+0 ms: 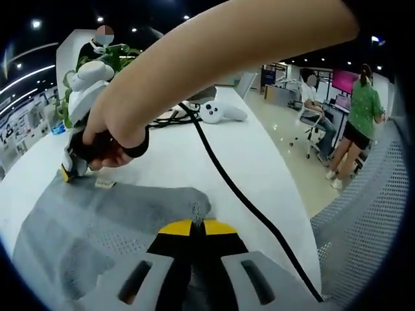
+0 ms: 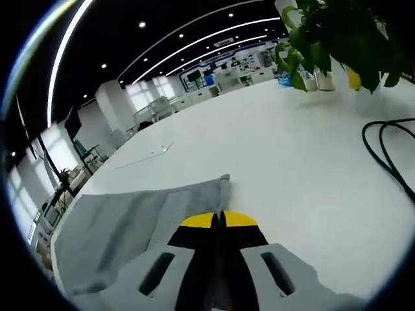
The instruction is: Fold the towel on the table until its edges align and the towel forms a compact rectangular stack.
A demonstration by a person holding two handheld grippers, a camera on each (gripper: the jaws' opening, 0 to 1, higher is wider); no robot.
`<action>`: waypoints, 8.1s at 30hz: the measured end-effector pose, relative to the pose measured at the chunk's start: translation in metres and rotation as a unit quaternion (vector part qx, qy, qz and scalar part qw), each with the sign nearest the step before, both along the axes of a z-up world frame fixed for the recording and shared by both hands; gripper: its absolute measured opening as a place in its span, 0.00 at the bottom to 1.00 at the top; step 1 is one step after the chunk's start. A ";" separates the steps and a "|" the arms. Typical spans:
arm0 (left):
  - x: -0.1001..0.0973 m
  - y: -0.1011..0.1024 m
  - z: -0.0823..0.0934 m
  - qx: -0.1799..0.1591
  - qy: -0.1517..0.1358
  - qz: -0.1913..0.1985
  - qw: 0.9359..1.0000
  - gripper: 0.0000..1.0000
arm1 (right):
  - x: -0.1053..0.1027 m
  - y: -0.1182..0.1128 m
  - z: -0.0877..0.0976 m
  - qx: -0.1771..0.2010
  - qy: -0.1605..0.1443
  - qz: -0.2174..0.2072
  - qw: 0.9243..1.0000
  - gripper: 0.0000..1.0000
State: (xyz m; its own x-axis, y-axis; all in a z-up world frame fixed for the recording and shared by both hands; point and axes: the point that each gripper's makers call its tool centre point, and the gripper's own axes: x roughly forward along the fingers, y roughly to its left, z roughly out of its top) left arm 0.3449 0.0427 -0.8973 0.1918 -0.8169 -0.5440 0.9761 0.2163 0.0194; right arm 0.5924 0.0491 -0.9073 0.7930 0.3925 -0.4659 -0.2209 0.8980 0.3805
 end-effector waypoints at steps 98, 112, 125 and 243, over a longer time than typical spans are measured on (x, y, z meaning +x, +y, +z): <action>-0.011 0.354 0.145 -0.043 -0.106 0.434 0.893 0.04 | -0.045 0.347 0.201 0.185 -0.109 0.258 0.942 0.00; -0.023 0.411 0.153 -0.051 -0.127 0.510 0.850 0.04 | -0.043 0.411 0.212 0.187 -0.112 0.302 0.928 0.00; -0.032 0.462 0.154 -0.060 -0.137 0.570 0.808 0.04 | -0.045 0.455 0.215 0.202 -0.106 0.315 0.921 0.00; -0.064 0.665 0.011 -0.139 0.057 0.740 0.656 0.21 | -0.058 0.686 0.009 -0.078 -0.069 0.374 0.922 0.10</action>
State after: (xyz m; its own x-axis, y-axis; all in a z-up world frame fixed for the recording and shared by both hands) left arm 0.2809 0.7076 -0.8859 0.8578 0.1461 -0.4927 -0.3139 0.9081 -0.2772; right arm 0.5342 0.7351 -0.8979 0.3844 0.7901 -0.4774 -0.8368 0.5166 0.1812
